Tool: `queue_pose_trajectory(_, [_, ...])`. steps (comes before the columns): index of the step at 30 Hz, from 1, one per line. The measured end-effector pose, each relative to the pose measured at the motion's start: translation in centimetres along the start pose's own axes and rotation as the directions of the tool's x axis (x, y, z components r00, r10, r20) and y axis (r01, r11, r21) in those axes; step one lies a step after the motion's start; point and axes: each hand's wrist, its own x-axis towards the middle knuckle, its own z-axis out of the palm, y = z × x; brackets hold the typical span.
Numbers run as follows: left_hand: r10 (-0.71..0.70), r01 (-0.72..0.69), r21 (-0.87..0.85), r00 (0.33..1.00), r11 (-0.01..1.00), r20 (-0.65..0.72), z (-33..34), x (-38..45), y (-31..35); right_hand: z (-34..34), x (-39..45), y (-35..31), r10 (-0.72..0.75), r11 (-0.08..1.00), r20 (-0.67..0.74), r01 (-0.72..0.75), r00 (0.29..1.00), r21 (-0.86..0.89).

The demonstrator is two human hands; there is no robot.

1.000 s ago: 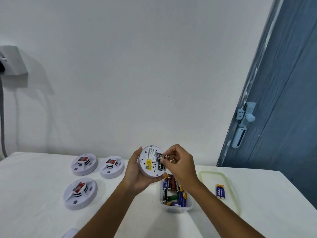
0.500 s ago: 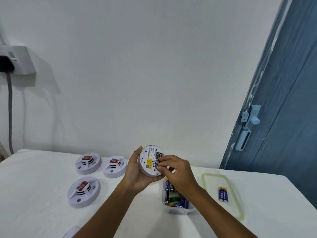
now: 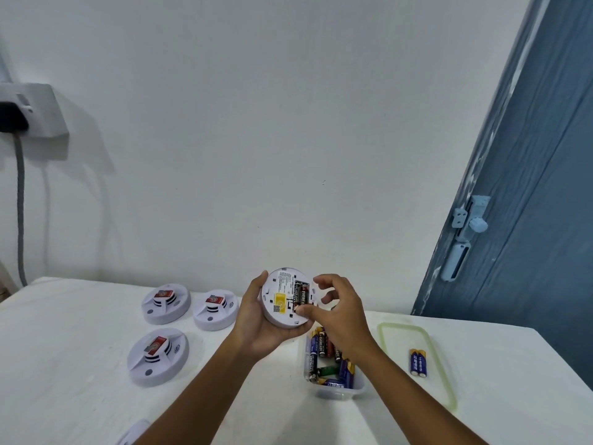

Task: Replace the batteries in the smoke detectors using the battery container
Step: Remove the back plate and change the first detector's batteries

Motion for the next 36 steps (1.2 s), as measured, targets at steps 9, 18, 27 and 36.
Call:
queue_pose_trajectory(9, [-0.024, 0.021, 0.104, 0.999, 0.994, 0.025, 0.6, -0.4, -0.7, -1.5, -0.1, -0.8, 0.183, 0.976, 0.107, -0.193, 0.977, 0.096])
queue_pose_trajectory(18, [-0.062, 0.056, 0.167, 0.998, 0.984, 0.031, 1.8, -1.3, -1.9, -3.5, -0.8, -1.8, 0.284, 0.888, 0.342, -0.381, 0.895, 0.258])
queue_pose_trajectory(27, [-0.067, 0.069, 0.168, 0.998, 0.983, -0.014, 2.2, -2.0, -3.0, -4.1, -1.9, -2.3, 0.309, 0.857, 0.331, -0.412, 0.891, 0.31])
queue_pose_trajectory(36, [-0.037, 0.045, 0.124, 0.997, 0.991, -0.068, 3.3, -2.6, -5.5, -5.8, -2.8, -1.8, 0.307, 0.875, 0.339, -0.404, 0.889, 0.268])
